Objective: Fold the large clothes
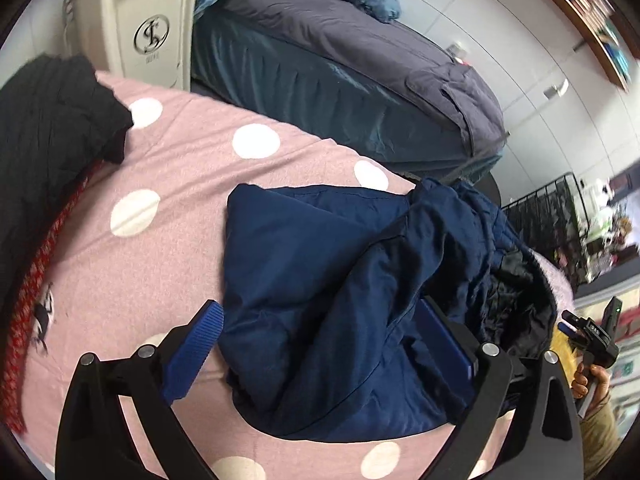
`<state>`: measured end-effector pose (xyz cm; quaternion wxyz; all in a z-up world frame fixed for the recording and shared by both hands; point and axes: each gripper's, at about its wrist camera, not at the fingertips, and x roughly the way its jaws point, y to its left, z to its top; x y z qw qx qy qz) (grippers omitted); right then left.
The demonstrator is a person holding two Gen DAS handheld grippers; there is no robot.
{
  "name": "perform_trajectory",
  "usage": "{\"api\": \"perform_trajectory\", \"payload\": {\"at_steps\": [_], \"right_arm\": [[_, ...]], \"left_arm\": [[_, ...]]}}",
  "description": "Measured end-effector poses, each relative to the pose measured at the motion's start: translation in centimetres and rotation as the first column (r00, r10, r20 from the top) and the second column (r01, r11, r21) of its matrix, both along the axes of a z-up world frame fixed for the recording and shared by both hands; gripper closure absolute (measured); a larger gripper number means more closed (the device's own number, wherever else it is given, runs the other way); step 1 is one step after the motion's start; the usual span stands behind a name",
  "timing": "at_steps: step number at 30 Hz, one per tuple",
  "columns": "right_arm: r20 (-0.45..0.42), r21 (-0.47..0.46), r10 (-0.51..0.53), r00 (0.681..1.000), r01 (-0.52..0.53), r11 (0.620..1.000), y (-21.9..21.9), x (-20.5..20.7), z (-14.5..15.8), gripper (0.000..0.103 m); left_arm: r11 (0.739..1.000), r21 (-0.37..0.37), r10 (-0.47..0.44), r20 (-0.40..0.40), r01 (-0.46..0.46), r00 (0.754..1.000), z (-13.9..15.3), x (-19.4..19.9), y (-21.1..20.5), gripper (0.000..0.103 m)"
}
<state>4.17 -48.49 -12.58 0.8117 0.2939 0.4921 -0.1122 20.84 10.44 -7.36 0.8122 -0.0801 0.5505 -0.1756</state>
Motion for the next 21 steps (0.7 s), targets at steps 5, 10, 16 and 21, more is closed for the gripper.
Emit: {"api": "perform_trajectory", "payload": {"at_steps": [5,10,16,21], "right_arm": [[0.001,0.017,0.064,0.998,-0.064,0.998,2.0,0.2,-2.0,0.026],[-0.003,-0.041,0.077,0.997,-0.077,0.996,4.5,1.0,-1.3,0.026],[0.033,-0.031,0.014,0.999,-0.013,0.999,6.1,-0.8,-0.5,0.026],[0.014,0.04,0.073,0.997,-0.074,0.996,9.1,-1.7,-1.6,0.026]], "left_arm": [[0.997,0.025,-0.075,0.017,0.075,0.997,-0.3,-0.4,-1.7,0.007],[0.958,0.17,-0.252,0.101,0.233,0.962,-0.5,-1.7,-6.5,0.007],[0.942,0.132,-0.327,0.133,0.31,0.936,0.0,-3.2,-11.8,0.007],[0.947,0.08,-0.312,0.012,0.311,0.95,-1.7,-2.7,-16.4,0.007]]}}
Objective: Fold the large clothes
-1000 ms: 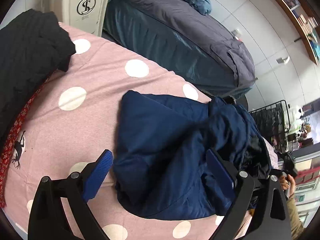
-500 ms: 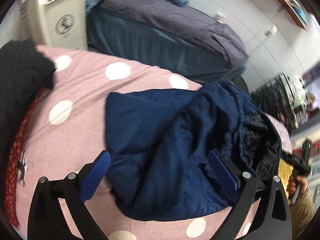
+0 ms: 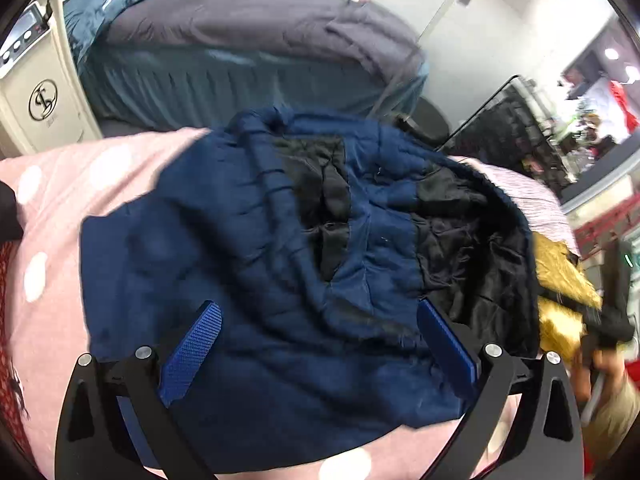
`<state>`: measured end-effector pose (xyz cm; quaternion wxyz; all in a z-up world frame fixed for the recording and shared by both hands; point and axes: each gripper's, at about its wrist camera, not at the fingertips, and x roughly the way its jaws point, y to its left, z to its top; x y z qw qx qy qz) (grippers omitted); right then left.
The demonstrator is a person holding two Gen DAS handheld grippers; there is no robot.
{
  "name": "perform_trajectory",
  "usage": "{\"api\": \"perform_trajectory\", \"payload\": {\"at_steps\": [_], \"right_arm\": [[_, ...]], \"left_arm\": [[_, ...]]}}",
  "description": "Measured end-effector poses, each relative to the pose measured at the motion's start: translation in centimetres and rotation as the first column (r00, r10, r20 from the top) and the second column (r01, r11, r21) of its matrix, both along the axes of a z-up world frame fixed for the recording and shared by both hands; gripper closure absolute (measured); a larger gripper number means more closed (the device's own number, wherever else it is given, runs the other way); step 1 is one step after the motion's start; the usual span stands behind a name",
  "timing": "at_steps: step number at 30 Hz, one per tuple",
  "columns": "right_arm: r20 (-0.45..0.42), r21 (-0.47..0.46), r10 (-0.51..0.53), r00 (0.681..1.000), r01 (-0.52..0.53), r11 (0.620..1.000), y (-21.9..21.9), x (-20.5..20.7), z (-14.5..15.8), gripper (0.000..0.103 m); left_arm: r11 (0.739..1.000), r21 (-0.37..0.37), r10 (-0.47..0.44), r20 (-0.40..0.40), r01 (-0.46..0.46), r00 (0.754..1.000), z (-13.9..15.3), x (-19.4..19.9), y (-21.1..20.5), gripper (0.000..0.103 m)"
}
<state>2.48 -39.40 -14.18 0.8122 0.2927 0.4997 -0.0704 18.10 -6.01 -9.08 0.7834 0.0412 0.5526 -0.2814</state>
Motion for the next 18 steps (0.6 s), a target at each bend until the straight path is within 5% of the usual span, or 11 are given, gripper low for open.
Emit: {"api": "perform_trajectory", "payload": {"at_steps": [2,4,5,6,8,10,14,18], "right_arm": [[-0.038,-0.006,0.046,0.998,-0.046,0.999,1.5,0.2,-1.1,0.029],[-0.092,-0.034,0.084,0.992,-0.087,0.996,2.8,0.7,-2.3,0.064],[-0.115,-0.035,0.108,0.988,-0.112,0.993,3.4,1.1,-2.9,0.073],[-0.129,-0.048,0.119,0.984,-0.126,0.991,3.8,1.4,-3.2,0.085],[-0.111,-0.038,0.131,0.985,-0.136,0.99,3.7,1.8,-2.9,0.092],[-0.05,0.009,0.11,0.993,-0.11,0.994,2.3,2.1,-1.8,0.093],[0.079,0.206,0.018,0.997,-0.034,0.978,-2.6,4.5,0.9,0.094],[0.142,0.442,-0.099,0.985,0.026,0.897,-6.2,10.0,1.4,0.094]], "left_arm": [[0.996,0.084,0.038,-0.017,-0.036,0.999,-1.6,0.9,-2.2,0.007],[0.993,0.109,0.061,-0.05,-0.055,0.997,-2.8,1.7,-3.4,0.009],[0.989,0.125,0.083,-0.053,-0.076,0.995,-3.3,2.2,-3.6,0.024],[0.979,0.175,0.118,-0.053,-0.107,0.992,-4.1,3.0,-3.8,0.053],[0.963,0.228,0.165,-0.09,-0.141,0.982,-5.0,4.5,-3.1,0.081],[0.964,0.157,0.235,-0.118,-0.215,0.965,-4.2,6.3,-0.8,0.087],[0.957,0.128,0.266,-0.016,-0.262,0.964,-0.6,9.4,2.3,0.089],[0.944,0.079,0.322,-0.004,-0.321,0.947,1.8,13.2,4.0,0.089]]}}
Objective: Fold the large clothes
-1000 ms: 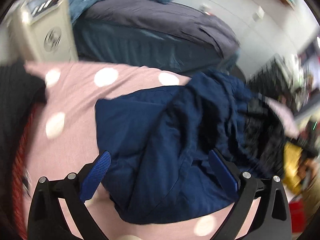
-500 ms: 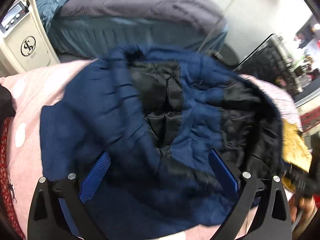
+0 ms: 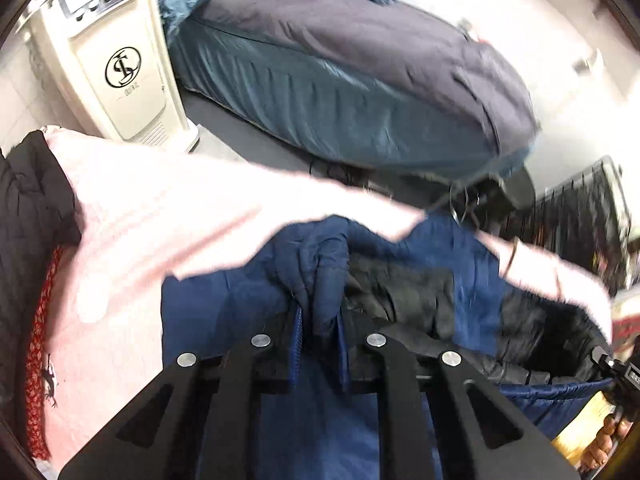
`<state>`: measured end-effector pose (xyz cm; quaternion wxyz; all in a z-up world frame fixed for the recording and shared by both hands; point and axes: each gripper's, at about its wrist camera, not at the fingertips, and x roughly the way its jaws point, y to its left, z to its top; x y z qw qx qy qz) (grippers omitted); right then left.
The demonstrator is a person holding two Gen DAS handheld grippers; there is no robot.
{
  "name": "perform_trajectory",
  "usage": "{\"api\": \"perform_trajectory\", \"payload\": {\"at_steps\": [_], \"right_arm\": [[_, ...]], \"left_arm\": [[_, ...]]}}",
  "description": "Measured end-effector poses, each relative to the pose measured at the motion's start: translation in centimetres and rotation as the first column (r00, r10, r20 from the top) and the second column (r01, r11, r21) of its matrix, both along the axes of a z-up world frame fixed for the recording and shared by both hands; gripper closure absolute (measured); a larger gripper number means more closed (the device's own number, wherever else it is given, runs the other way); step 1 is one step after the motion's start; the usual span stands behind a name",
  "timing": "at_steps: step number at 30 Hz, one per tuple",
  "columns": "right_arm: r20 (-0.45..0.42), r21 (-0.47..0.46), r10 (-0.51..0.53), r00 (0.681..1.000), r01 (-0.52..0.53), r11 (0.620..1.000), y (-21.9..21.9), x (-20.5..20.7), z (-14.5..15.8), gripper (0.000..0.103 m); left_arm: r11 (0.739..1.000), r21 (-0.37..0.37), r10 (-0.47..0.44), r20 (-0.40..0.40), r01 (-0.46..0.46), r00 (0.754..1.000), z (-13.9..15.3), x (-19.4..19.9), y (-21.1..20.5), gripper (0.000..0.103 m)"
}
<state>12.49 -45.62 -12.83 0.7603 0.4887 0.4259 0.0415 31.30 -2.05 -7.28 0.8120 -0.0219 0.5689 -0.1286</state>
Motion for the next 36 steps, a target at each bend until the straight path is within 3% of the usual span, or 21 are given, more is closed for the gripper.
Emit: {"api": "perform_trajectory", "payload": {"at_steps": [4,6,8,10,13,14,16,17,18,19,21,23,24,26,28,30,32,36], "right_arm": [[-0.049,-0.005,-0.056,0.997,0.056,0.998,-0.4,5.5,-2.2,0.094],[-0.148,-0.005,-0.084,0.985,0.084,0.996,-0.6,6.9,-5.2,0.094],[-0.238,-0.007,-0.082,0.968,0.083,0.997,-0.4,7.7,-8.2,0.094],[-0.284,-0.033,-0.078,0.956,0.071,0.997,-0.2,8.0,-10.1,0.094],[-0.296,0.007,-0.072,0.952,0.078,0.997,0.0,7.6,-12.6,0.092],[-0.281,0.05,-0.089,0.956,0.108,0.993,-0.2,7.3,-12.8,0.088],[-0.258,0.126,-0.102,0.961,0.138,0.982,-0.7,7.3,-12.8,0.071],[-0.247,0.153,-0.104,0.963,0.145,0.978,-0.7,7.3,-12.6,0.065],[-0.227,0.19,-0.115,0.967,0.16,0.969,-0.8,7.2,-12.2,0.05],[-0.205,0.221,-0.139,0.969,0.184,0.958,-1.0,7.1,-11.4,0.036],[-0.164,0.257,-0.186,0.969,0.224,0.94,-1.6,6.5,-9.9,0.027],[-0.11,0.265,-0.212,0.971,0.234,0.935,-2.3,6.1,-7.9,0.026],[-0.091,0.25,-0.213,0.973,0.229,0.941,-2.7,5.8,-6.7,0.026],[-0.079,0.12,-0.192,0.978,0.201,0.972,-3.1,5.2,-4.2,0.026],[-0.09,-0.097,-0.149,0.985,0.14,0.985,-2.7,4.1,-1.9,0.026],[-0.117,-0.276,-0.125,0.985,0.089,0.957,-2.1,2.5,-0.8,0.026],[-0.155,-0.387,-0.096,0.983,0.029,0.922,-1.4,0.3,-1.0,0.026],[-0.251,-0.456,-0.072,0.965,-0.052,0.888,-1.3,-4.2,-3.1,0.026]], "left_arm": [[0.997,-0.024,0.073,-0.018,-0.073,0.997,-1.5,3.3,0.5,0.089],[0.997,0.02,0.074,-0.082,-0.073,0.994,-4.8,4.2,-0.1,0.087],[0.996,0.017,0.089,-0.123,-0.088,0.988,-6.9,4.6,0.4,0.08],[0.991,-0.029,0.126,-0.177,-0.134,0.976,-8.7,4.7,1.6,0.07],[0.964,-0.174,0.157,-0.236,-0.2,0.959,-9.2,4.8,3.8,0.065],[0.956,-0.211,0.151,-0.248,-0.205,0.957,-8.7,5.0,4.2,0.061],[0.949,-0.239,0.154,-0.219,-0.206,0.964,-7.1,5.2,5.1,0.046],[0.946,-0.249,0.163,-0.183,-0.207,0.969,-5.9,5.2,5.6,0.031],[0.941,-0.264,0.178,-0.144,-0.211,0.974,-4.6,5.3,6.3,0.02],[0.928,-0.301,0.2,-0.101,-0.221,0.975,-3.0,5.3,7.2,0.018],[0.897,-0.373,0.229,-0.067,-0.237,0.971,-0.8,5.1,8.9,0.013],[0.884,-0.396,0.246,-0.055,-0.247,0.968,0.9,4.6,10.4,0.013],[0.888,-0.392,0.242,-0.043,-0.239,0.969,1.4,4.3,10.8,0.013],[0.917,-0.34,0.224,0.001,-0.21,0.975,2.2,3.0,11.5,0.012],[0.949,-0.267,0.184,0.029,-0.17,0.982,2.0,0.9,11.6,0.011],[0.972,-0.209,0.119,0.025,-0.112,0.993,0.7,-1.4,11.3,0.01],[0.982,-0.169,0.085,0.0,-0.083,0.996,-0.7,-3.2,11.4,0.01],[0.982,-0.149,0.103,-0.073,-0.113,0.992,-3.7,-6.3,13.2,0.01]]}}
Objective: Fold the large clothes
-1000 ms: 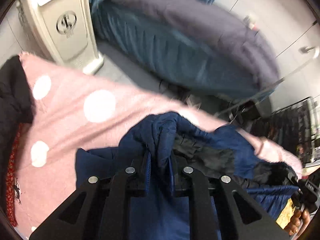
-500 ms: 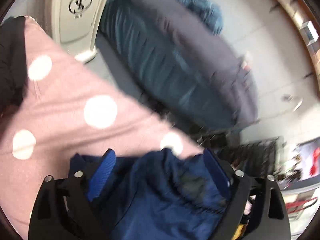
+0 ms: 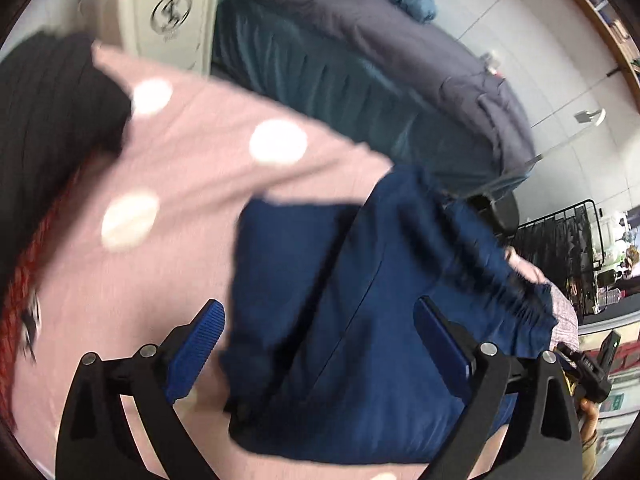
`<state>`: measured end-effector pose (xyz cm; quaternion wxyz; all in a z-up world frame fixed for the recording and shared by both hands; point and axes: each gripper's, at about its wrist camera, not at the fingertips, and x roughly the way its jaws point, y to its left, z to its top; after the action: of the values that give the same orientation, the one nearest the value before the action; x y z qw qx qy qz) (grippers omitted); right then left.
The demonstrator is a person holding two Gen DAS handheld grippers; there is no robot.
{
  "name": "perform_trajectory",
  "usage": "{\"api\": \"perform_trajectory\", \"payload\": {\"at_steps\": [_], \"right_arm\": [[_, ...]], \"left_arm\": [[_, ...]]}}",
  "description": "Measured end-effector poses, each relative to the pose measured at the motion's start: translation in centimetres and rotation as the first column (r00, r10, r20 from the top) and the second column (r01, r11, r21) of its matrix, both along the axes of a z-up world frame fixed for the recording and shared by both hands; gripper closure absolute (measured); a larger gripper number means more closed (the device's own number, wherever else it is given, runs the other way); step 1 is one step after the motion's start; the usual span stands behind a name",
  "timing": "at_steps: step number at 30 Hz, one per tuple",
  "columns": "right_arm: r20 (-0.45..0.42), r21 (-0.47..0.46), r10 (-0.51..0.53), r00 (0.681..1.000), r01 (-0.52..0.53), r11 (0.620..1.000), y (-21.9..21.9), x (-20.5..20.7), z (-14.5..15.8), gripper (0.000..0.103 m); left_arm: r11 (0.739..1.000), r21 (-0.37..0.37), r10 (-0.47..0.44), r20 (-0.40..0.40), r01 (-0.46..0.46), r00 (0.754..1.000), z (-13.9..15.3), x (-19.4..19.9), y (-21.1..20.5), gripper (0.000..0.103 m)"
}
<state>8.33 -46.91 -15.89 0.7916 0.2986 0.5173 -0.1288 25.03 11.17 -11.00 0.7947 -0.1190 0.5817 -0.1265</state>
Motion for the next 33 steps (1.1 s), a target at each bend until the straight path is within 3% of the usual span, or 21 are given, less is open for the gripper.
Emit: {"api": "perform_trajectory", "payload": {"at_steps": [5,9,11,12,13,15,16,17,19,23,25,27,29,31,32,33], "right_arm": [[-0.036,0.001,-0.01,0.999,0.01,1.0,-0.4,-2.8,-2.2,0.026],[-0.025,0.031,0.035,0.999,-0.034,0.999,0.8,-2.3,-3.0,0.026],[-0.041,0.003,0.076,0.996,-0.076,0.997,2.1,-1.3,-3.5,0.026],[-0.058,-0.03,0.089,0.994,-0.091,0.995,2.8,-1.0,-3.6,0.028],[-0.081,-0.067,0.098,0.992,-0.103,0.992,3.2,-0.7,-4.1,0.047],[-0.126,-0.079,0.087,0.988,-0.097,0.992,3.5,-0.5,-5.2,0.069],[-0.113,-0.077,0.073,0.991,-0.082,0.994,3.4,-0.7,-5.0,0.079],[-0.095,-0.076,0.068,0.993,-0.076,0.994,3.2,-0.8,-4.6,0.082],[-0.039,-0.065,0.045,0.998,-0.048,0.997,2.2,-1.5,-2.9,0.089],[0.034,-0.022,-0.06,0.998,0.061,0.998,-0.6,-3.6,0.6,0.091],[0.052,0.035,-0.089,0.995,0.088,0.996,-1.5,-4.3,0.5,0.091],[0.014,0.062,-0.108,0.994,0.107,0.992,-1.5,-3.9,-0.9,0.091],[-0.105,0.063,-0.095,0.99,0.102,0.993,-1.2,-2.9,-4.4,0.089],[-0.146,0.071,-0.12,0.982,0.132,0.989,-1.1,-2.6,-6.7,0.081],[-0.142,0.067,-0.122,0.982,0.132,0.989,-1.0,-2.5,-6.8,0.078],[-0.134,0.052,-0.119,0.984,0.126,0.991,-0.8,-2.4,-6.7,0.065]], "left_arm": [[1.0,0.017,0.012,0.0,-0.012,1.0,-1.5,-1.1,1.1,0.01],[0.996,0.053,-0.077,0.018,0.076,0.997,-1.9,-0.5,-1.4,0.007],[0.987,0.091,-0.131,0.0,0.13,0.991,-2.9,-0.5,-3.1,0.007],[0.979,0.128,-0.158,-0.016,0.158,0.987,-3.6,-0.5,-4.1,0.008],[0.965,0.179,-0.19,-0.023,0.191,0.981,-4.5,-0.5,-5.2,0.01],[0.941,0.217,-0.257,-0.046,0.261,0.965,-5.8,-0.8,-7.1,0.053],[0.938,0.214,-0.266,-0.057,0.272,0.962,-5.9,-0.8,-7.5,0.061],[0.938,0.221,-0.266,-0.041,0.269,0.963,-5.5,-0.8,-7.8,0.078],[0.942,0.227,-0.261,0.03,0.247,0.965,-3.3,-0.3,-7.5,0.086],[0.975,0.174,-0.154,0.058,0.142,0.986,-1.3,2.0,-4.4,0.088],[0.985,0.134,-0.115,0.028,0.11,0.993,-2.4,3.1,-3.1,0.087],[0.991,0.109,-0.077,-0.04,0.081,0.996,-5.0,4.0,-2.4,0.086],[0.994,0.103,-0.016,-0.156,0.033,0.988,-9.3,4.6,-2.3,0.078],[0.993,0.114,-0.003,-0.14,0.019,0.99,-9.5,4.7,-2.8,0.074],[0.992,0.123,-0.01,-0.128,0.025,0.992,-9.1,4.7,-3.2,0.066],[0.991,0.13,-0.021,-0.116,0.036,0.993,-8.6,4.7,-3.4,0.048]]}}
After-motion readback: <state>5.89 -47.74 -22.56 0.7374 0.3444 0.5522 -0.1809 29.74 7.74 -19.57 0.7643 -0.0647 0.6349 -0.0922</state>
